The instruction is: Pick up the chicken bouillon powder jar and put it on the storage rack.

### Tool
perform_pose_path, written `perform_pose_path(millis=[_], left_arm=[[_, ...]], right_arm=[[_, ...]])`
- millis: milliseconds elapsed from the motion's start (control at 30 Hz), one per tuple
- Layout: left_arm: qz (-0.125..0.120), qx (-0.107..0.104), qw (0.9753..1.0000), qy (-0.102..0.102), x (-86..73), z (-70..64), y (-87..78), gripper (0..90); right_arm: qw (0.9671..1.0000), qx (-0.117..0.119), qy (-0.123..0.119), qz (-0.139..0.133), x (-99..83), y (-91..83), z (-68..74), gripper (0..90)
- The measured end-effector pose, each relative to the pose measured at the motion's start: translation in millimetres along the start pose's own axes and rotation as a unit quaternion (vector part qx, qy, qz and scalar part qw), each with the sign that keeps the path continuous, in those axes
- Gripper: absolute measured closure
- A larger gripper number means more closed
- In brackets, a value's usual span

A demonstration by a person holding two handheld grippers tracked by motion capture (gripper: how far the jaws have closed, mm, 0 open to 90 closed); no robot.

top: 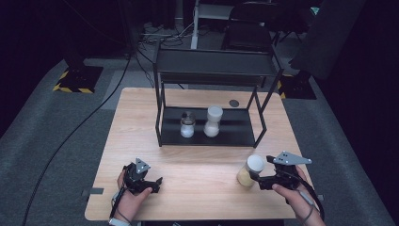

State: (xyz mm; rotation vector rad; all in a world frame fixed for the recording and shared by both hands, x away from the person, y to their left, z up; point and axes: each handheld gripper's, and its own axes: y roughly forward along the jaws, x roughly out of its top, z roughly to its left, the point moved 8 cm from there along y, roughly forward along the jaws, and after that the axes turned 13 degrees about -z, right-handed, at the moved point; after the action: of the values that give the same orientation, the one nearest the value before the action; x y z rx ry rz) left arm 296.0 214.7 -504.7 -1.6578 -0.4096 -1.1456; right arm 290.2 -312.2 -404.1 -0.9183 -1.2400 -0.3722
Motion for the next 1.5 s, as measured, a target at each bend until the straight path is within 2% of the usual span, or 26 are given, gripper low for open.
perform_pose_path(millis=[267,400,567,667,800,1100,1500], left_arm=[[0.0,0.0,1.0,-0.001,-0.1,-0.1,0.0,0.6],[0.0,0.0,1.0,-0.001,-0.1,-0.1,0.0,0.5],[0.0,0.0,1.0,-0.001,-0.1,-0.1,0.0,0.6],[0.0,0.0,1.0,-0.001,-0.1,-0.1,0.0,0.5],[0.0,0.0,1.0,-0.001,-0.1,-0.1,0.0,0.6],[-0.001,0.0,1.0,-0.001,-0.1,-0.1,0.1,0.5],[0.0,0.0,1.0,0.0,-0.1,-0.1,0.0,0.5]], right_arm=[[0.9999,0.011,0.005,-0.003,-14.1,8.8,-3.7,5.9],[0.9999,0.013,-0.005,-0.002,-18.7,13.6,-3.0,9.4],[0.9999,0.01,-0.006,-0.001,-22.7,20.4,-1.2,18.5],[0.9998,0.008,-0.02,0.002,-22.4,23.9,1.3,25.1],[0.9997,0.003,-0.025,0.002,-20.1,24.9,2.1,34.2],[0.9995,0.004,-0.03,0.013,-14.6,25.0,4.6,34.8],[0.9995,0.001,-0.031,-0.001,9.2,14.4,3.6,34.8]])
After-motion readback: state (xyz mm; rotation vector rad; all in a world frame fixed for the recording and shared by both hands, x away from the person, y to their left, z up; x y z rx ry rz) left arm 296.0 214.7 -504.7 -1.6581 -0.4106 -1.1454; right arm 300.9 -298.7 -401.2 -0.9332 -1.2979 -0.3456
